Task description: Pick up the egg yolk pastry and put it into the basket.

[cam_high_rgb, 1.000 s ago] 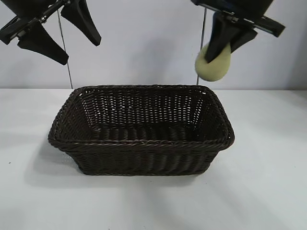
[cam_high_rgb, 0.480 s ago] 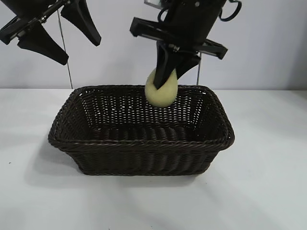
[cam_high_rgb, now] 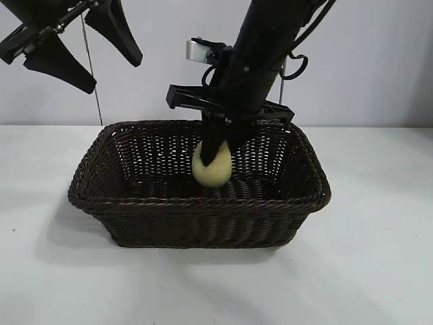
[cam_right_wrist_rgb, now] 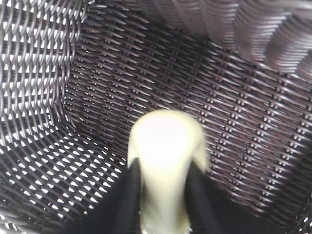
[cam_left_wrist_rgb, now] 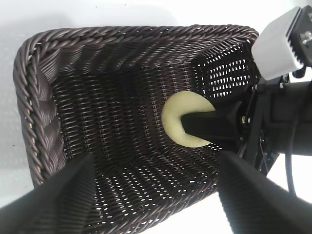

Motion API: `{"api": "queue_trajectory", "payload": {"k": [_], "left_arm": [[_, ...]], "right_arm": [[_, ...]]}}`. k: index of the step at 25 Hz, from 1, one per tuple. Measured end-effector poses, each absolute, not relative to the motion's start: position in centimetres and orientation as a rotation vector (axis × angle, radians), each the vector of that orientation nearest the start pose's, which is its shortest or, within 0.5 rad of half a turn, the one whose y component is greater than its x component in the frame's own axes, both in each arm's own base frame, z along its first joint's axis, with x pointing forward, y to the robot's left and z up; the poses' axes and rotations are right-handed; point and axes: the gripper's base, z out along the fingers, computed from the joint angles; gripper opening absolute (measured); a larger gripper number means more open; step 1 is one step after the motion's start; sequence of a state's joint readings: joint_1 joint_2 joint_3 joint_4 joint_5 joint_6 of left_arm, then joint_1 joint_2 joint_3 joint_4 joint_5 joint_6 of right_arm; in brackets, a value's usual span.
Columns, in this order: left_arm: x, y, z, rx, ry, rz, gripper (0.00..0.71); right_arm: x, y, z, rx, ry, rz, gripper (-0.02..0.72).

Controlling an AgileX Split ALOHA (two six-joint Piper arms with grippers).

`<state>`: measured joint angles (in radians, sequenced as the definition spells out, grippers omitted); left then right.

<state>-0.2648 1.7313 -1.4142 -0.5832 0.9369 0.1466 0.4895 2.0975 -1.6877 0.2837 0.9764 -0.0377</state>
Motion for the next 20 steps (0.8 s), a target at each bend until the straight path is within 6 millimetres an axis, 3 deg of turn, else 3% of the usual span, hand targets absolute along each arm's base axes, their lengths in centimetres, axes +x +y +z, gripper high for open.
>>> {"api": "queue_trajectory", "payload": {"k": [4, 6, 10, 15, 20], "left_arm": [[34.7, -13.6, 28.8, 0.209, 2.67, -0.77, 0.515], [34.7, -13.6, 28.8, 0.209, 2.67, -0.77, 0.515], [34.7, -13.6, 28.8, 0.209, 2.671, -0.77, 0.515], [34.7, -13.6, 28.8, 0.21, 2.672, -0.769, 0.515], [34.7, -13.6, 28.8, 0.211, 2.672, -0.768, 0.515]], "right_arm": [[38.3, 22.8, 20.4, -0.574, 2.844, 0.454, 0.398], [38.3, 22.8, 20.5, -0.576, 2.848, 0.454, 0.444], [38.3, 22.9, 21.6, -0.602, 2.862, 0.453, 0.466], [38.6, 22.6, 24.4, -0.642, 2.853, 0.434, 0.466], [38.9, 20.0, 28.3, -0.58, 2.801, 0.428, 0.466]]}}
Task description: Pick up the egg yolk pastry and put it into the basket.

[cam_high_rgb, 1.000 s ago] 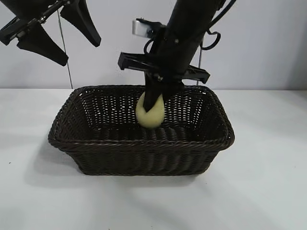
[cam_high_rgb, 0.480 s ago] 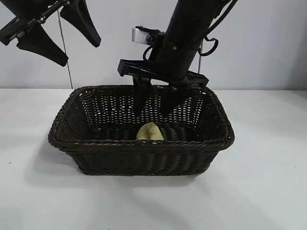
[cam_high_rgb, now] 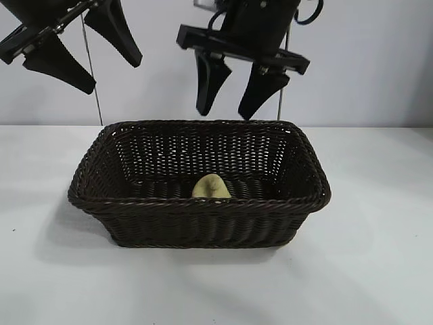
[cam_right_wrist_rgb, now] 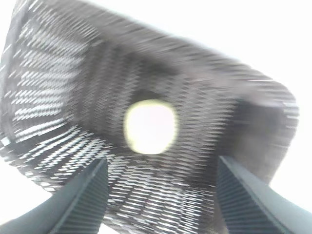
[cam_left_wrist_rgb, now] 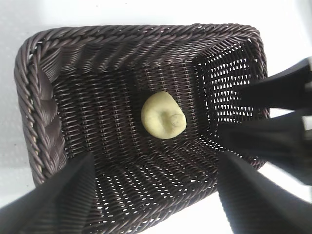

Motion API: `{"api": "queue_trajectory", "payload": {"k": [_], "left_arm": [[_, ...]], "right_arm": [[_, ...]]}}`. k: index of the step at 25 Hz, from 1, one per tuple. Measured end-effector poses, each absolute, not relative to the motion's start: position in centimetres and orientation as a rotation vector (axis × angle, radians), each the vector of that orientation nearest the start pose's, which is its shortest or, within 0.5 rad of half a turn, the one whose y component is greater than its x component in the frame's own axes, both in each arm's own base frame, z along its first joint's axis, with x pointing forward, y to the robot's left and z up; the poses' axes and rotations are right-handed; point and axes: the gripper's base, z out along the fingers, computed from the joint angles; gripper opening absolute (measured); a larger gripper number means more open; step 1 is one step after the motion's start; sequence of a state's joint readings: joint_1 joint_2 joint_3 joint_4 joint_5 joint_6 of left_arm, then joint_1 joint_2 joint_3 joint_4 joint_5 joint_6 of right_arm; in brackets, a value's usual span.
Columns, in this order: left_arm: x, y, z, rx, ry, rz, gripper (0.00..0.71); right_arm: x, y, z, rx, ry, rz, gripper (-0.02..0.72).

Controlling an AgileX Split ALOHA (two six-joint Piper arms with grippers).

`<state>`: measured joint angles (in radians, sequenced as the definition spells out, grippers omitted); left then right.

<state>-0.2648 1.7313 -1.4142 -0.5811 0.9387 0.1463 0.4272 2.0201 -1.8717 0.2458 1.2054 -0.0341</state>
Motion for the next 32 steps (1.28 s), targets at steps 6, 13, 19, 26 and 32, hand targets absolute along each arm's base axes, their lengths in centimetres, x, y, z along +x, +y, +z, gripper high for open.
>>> {"api": "queue_trajectory", "payload": {"k": [6, 13, 19, 26, 32], "left_arm": [[34.7, -13.6, 28.8, 0.211, 2.673, -0.768, 0.515], [34.7, -13.6, 28.8, 0.211, 2.673, -0.768, 0.515], [34.7, -13.6, 28.8, 0.212, 2.673, -0.767, 0.515], [34.7, -13.6, 28.8, 0.212, 2.673, -0.767, 0.515], [34.7, -13.6, 28.8, 0.212, 2.673, -0.766, 0.515]], "right_arm": [[39.5, 15.3, 31.0, -0.487, 2.761, 0.396, 0.466], [40.3, 11.2, 32.1, -0.371, 2.748, 0.346, 0.466], [40.5, 10.7, 32.1, -0.353, 2.749, 0.342, 0.466], [39.5, 10.1, 33.0, -0.362, 2.737, 0.286, 0.466], [37.3, 9.6, 32.5, -0.386, 2.783, 0.268, 0.466]]}}
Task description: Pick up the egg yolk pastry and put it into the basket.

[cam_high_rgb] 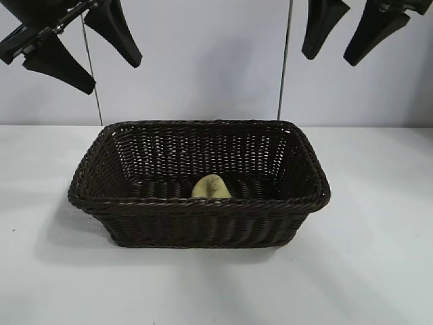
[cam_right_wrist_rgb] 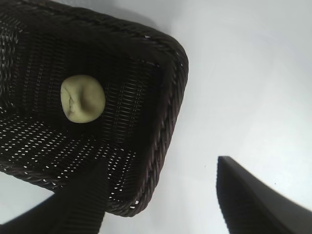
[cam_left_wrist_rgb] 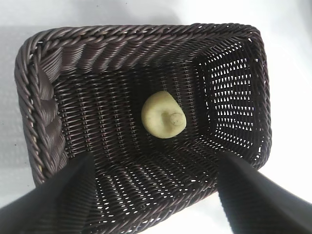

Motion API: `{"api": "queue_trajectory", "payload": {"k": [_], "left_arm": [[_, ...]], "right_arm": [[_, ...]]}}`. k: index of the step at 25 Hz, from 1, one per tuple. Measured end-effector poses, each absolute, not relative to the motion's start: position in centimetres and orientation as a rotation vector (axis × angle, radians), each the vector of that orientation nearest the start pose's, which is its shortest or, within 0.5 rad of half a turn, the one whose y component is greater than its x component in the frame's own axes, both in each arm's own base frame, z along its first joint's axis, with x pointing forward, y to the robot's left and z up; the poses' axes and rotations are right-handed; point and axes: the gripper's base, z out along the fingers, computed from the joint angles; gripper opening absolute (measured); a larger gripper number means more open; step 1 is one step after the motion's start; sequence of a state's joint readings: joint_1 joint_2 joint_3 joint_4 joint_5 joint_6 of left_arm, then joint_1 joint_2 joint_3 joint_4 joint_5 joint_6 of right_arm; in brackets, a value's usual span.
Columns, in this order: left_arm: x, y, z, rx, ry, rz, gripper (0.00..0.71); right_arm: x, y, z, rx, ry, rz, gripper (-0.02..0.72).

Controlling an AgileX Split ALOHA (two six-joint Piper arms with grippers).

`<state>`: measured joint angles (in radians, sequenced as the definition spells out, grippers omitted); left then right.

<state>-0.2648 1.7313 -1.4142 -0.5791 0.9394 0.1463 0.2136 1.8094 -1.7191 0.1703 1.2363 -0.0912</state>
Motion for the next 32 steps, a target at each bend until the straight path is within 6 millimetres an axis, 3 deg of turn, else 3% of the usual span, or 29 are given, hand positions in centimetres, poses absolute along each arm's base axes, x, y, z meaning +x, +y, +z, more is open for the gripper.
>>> {"api": "queue_trajectory", "payload": {"k": [32], "left_arm": [[34.7, -13.6, 28.8, 0.212, 2.673, -0.766, 0.515]], "right_arm": [[37.4, 9.7, 30.8, -0.393, 2.831, 0.282, 0.466]]}}
